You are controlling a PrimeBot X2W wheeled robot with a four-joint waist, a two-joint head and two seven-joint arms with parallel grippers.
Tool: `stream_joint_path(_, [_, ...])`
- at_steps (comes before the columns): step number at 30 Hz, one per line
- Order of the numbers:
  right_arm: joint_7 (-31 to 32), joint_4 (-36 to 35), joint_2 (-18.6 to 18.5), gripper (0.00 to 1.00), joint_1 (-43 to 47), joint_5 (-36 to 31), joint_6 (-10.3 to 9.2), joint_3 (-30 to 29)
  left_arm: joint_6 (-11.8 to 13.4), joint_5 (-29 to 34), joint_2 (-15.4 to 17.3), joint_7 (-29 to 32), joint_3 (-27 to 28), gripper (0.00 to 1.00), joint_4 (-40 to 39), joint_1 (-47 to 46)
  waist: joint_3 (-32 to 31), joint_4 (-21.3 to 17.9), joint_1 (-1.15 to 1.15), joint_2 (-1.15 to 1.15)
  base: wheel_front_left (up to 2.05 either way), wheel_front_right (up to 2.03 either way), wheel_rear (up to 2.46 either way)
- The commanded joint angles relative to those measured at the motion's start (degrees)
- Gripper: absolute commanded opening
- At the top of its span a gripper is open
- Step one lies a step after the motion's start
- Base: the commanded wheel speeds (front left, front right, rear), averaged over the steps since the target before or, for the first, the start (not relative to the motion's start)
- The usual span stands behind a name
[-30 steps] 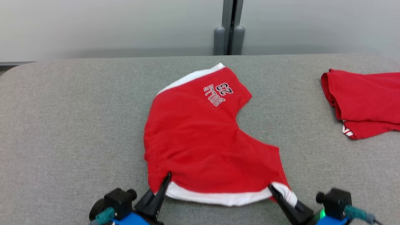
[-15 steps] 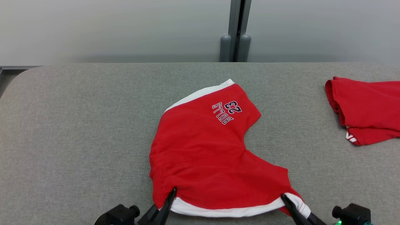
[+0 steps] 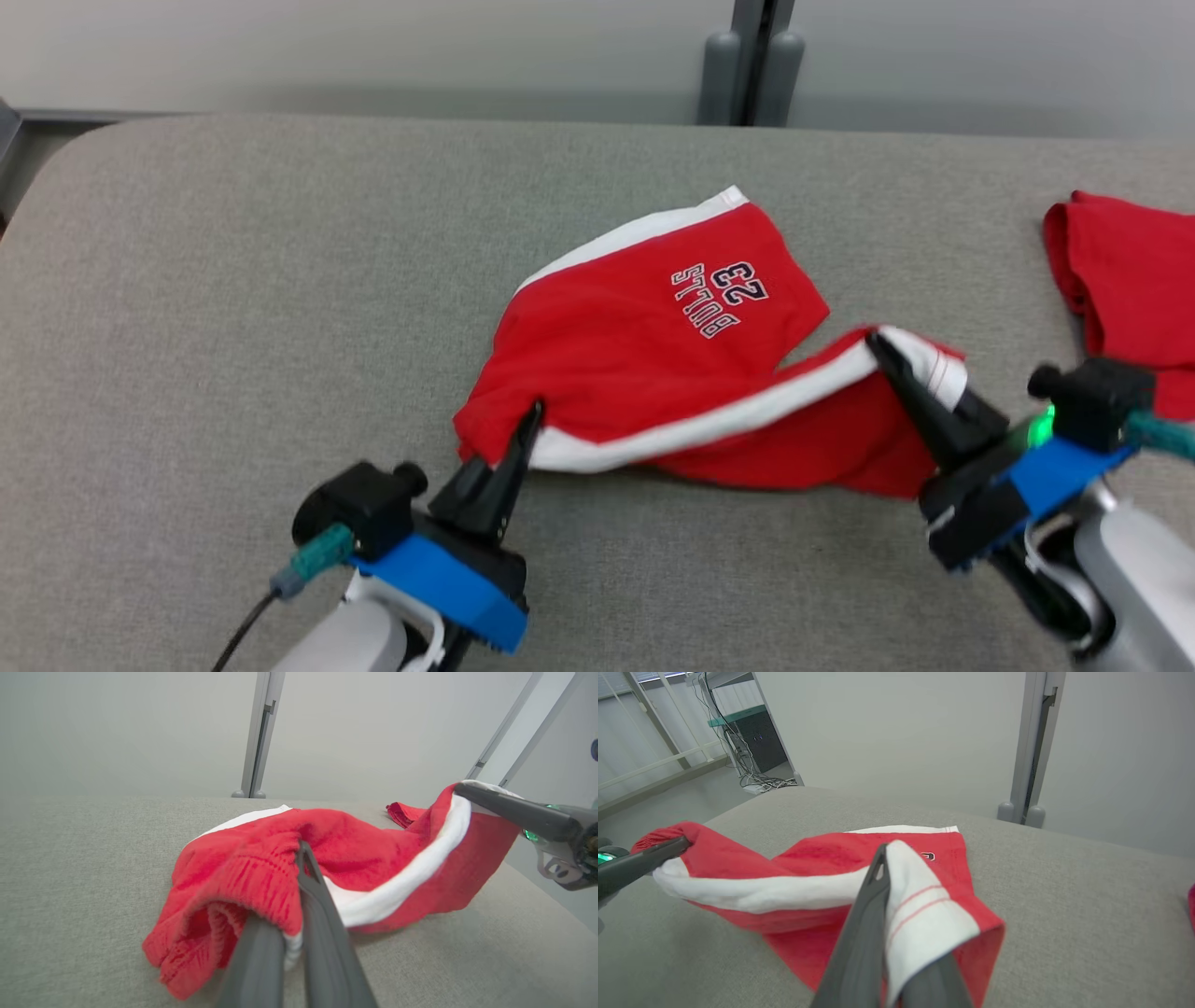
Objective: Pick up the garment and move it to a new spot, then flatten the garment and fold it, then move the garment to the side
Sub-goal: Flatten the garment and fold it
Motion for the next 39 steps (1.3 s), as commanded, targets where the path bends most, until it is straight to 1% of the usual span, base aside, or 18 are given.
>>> stream_joint_path(1, [0.61,0.95,-0.76,0.0,-2.54,0.24,0.04,0.56,-0.23,-0.06,-0.45,-0.16,0.76,0.0,0.44,-2.11,1.63,1.36,-0.01,0.0,0.0,0.0,0.0])
stream_joint_path(6, [2.28,6.43,-1.58,0.0,-13.28,1.07,0.04,3.59,-1.28,0.06,-2.21,-0.19,1.66,0.0,3.68,-7.61,5.66,3.61,-0.01,0.0,0.0,0.0,0.0])
stream_joint_path(10, [3.73,12.49,-1.31,0.0,-21.28,1.98,0.04,6.78,-2.06,-0.5,-4.17,-0.23,2.29,0.0,7.14,-11.58,8.37,5.19,-0.01,0.0,0.0,0.0,0.0])
stream_joint_path(14, [4.46,18.72,-0.14,0.0,-28.56,2.92,0.03,10.28,-2.67,-0.65,-6.14,-0.26,2.59,0.0,10.18,-14.4,10.42,6.23,-0.01,0.0,0.0,0.0,0.0])
stream_joint_path(18, [4.6,25.87,1.24,0.0,-34.77,3.85,0.03,12.4,-3.21,-0.5,-7.83,-0.29,3.42,0.0,12.25,-16.53,12.3,7.21,-0.01,0.0,0.0,0.0,0.0])
stream_joint_path(24, [3.86,33.48,2.96,0.0,-40.84,5.38,0.03,16.29,-3.54,0.64,-9.82,-0.3,4.21,0.0,14.04,-18.58,14.28,8.06,-0.01,0.0,0.0,0.0,0.0])
stream_joint_path(25, [3.46,34.35,3.14,0.35,-41.45,5.54,0.04,17.04,-3.58,0.68,-9.99,-0.3,4.32,0.0,14.42,-18.7,14.4,8.06,-0.01,0.0,0.0,0.0,0.0])
stream_joint_path(26, [3.04,35.07,3.35,0.75,-42.04,5.86,0.03,17.75,-3.61,0.58,-10.24,-0.3,4.6,0.0,14.86,-18.8,14.48,8.05,-0.01,0.0,0.0,0.0,0.0])
stream_joint_path(27, [2.6,35.78,3.53,1.0,-42.5,6.25,0.03,18.33,-3.64,0.7,-10.47,-0.3,4.94,0.36,15.01,-19.02,14.53,8.02,-0.01,0.0,0.0,0.0,0.0])
stream_joint_path(28, [2.6,35.78,3.53,1.0,-42.5,6.25,0.03,18.33,-3.64,0.7,-10.47,-0.3,4.94,0.36,15.01,-19.02,14.53,8.02,-0.01,0.0,0.0,0.0,0.0])
stream_joint_path(29, [2.04,36.44,3.54,1.0,-42.85,6.52,0.03,18.93,-3.64,0.94,-10.69,-0.3,5.28,1.0,15.26,-19.13,14.5,7.97,-0.01,0.0,0.0,0.0,0.0])
stream_joint_path(35, [-1.01,39.16,2.45,1.0,-41.76,8.71,0.03,22.77,-3.68,1.64,-10.99,-0.31,6.56,1.0,15.43,-16.04,12.54,7.4,-0.01,0.0,0.0,0.0,0.0])
stream_joint_path(39, [-2.63,39.96,0.7,1.0,-40.02,10.57,0.03,25.22,-3.69,2.21,-9.86,-0.31,7.38,1.0,13.86,-12.76,10.55,7.01,-0.01,0.0,0.0,0.0,0.0])
